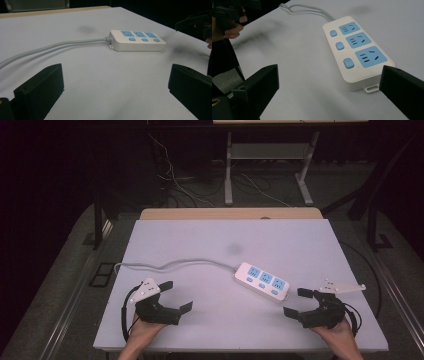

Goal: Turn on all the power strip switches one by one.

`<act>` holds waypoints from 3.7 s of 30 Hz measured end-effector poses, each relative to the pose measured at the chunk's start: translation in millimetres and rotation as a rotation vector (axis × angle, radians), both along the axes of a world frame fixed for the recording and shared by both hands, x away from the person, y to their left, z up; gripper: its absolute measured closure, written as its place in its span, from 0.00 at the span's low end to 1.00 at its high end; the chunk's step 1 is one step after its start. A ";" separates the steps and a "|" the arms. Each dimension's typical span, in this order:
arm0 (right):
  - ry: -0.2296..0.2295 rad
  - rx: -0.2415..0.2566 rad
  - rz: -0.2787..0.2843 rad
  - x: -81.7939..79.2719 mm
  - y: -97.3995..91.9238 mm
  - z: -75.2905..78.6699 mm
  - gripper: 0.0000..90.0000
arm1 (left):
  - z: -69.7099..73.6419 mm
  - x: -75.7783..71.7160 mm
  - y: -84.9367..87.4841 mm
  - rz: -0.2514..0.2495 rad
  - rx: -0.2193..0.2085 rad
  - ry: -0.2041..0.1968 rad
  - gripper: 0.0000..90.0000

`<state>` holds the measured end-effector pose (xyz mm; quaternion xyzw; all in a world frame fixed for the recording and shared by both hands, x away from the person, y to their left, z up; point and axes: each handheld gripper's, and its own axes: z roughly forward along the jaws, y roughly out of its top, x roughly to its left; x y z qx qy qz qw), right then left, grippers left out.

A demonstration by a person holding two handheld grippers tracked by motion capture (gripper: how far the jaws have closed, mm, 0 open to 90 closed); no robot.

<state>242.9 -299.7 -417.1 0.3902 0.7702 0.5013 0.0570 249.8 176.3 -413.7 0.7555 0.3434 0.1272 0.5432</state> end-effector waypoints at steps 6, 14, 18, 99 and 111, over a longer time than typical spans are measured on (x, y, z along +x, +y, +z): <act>0.004 0.005 -0.008 -1.1 -2.0 0.2 0.03 | -0.3 0.5 -0.6 -0.004 -0.001 0.004 0.00; 0.006 0.007 -0.008 -1.7 -2.8 -0.3 0.03 | -1.0 1.4 -2.7 -0.017 0.003 0.007 0.00; 0.010 0.007 -0.007 -1.8 -3.0 -0.3 0.03 | -1.3 1.1 -2.9 -0.016 0.001 0.009 0.00; 0.159 -0.310 0.185 76.2 28.4 36.4 0.11 | -5.8 -0.2 -6.2 -0.036 0.025 0.021 0.00; 0.207 -0.336 0.231 86.7 35.0 35.5 0.59 | -6.2 0.2 -5.6 -0.034 0.024 0.021 0.00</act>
